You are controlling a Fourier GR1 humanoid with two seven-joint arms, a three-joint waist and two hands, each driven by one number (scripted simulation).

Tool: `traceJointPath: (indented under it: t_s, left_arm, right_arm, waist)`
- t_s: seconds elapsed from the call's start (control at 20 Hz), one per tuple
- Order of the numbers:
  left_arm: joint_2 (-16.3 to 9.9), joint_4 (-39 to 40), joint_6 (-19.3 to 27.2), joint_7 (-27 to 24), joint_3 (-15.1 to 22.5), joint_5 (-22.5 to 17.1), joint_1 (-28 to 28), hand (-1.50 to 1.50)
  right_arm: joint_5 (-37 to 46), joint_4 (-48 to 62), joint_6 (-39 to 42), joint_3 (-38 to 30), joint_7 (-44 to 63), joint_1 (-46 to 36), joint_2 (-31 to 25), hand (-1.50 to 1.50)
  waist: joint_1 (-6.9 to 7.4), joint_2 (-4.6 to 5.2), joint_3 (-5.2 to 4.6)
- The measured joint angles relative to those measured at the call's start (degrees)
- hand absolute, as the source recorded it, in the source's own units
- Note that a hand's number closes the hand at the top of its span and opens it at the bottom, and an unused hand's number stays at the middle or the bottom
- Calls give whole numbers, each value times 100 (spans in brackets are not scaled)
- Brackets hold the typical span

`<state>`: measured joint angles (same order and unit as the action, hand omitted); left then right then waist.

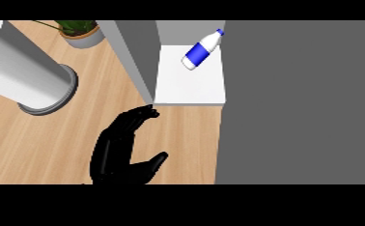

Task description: Pick up the bottled water, place it into the cabinet and close the cabinet

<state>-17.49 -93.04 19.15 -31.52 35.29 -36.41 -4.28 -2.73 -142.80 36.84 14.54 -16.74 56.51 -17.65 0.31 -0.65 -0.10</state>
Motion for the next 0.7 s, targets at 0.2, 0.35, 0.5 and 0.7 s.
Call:
traceJointPath:
  t_s: [0.2,0.35,0.5,0.7]
  left_arm:
    - [-425,-488,-163,-66,-296,-203,527,-150]
    - [-652,-768,-339,-140,-491,-412,930,-150]
    - [-845,-1010,-517,-169,-657,-622,1272,-150]
    - [-1122,-1238,-735,-163,-927,-871,1582,-150]
  right_arm:
    - [111,-35,110,535,-3,78,-77,150]
    - [160,-52,234,982,155,93,-240,150]
    - [215,-53,248,1306,304,-92,-320,150]
    - [280,-58,161,1514,482,-375,-411,150]
  waist:
    - [-12,-12,-8]
    - [21,-13,-17]
    - [51,-23,-25]
    - [105,-41,-43]
